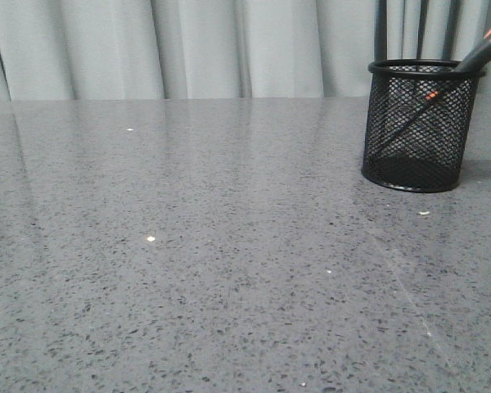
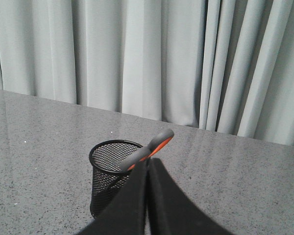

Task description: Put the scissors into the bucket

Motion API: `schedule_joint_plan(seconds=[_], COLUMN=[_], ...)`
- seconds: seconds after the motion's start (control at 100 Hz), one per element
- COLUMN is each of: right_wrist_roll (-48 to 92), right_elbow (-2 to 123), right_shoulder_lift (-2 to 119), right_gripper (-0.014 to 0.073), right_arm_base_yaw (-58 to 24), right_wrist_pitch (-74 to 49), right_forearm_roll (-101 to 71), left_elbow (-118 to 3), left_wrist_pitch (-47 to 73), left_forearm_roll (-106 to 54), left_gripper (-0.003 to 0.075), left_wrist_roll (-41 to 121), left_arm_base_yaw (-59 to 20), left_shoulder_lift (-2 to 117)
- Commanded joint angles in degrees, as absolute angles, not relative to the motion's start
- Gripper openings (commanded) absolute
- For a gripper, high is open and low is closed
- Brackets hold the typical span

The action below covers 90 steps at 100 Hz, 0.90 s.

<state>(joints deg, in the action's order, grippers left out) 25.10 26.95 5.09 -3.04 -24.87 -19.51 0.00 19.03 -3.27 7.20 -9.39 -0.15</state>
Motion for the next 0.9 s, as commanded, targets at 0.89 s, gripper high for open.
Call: schedule_joint_plan(seconds=[0.89], right_wrist_roll=[-6.2], right_elbow=[7.4], right_shoulder_lift=[4.7], right_gripper=[-0.0045], right_arm_base_yaw=[4.8], right_wrist_pitch=[0.0], right_forearm_roll=[3.2], left_elbow=[2.3], left_wrist_pitch=[16.4], left_forearm_roll=[-2.9], left_gripper=[-0.0019], left_wrist_roll=[6.7], left_arm_base_yaw=[-9.3], left_shoulder_lift=[-1.7])
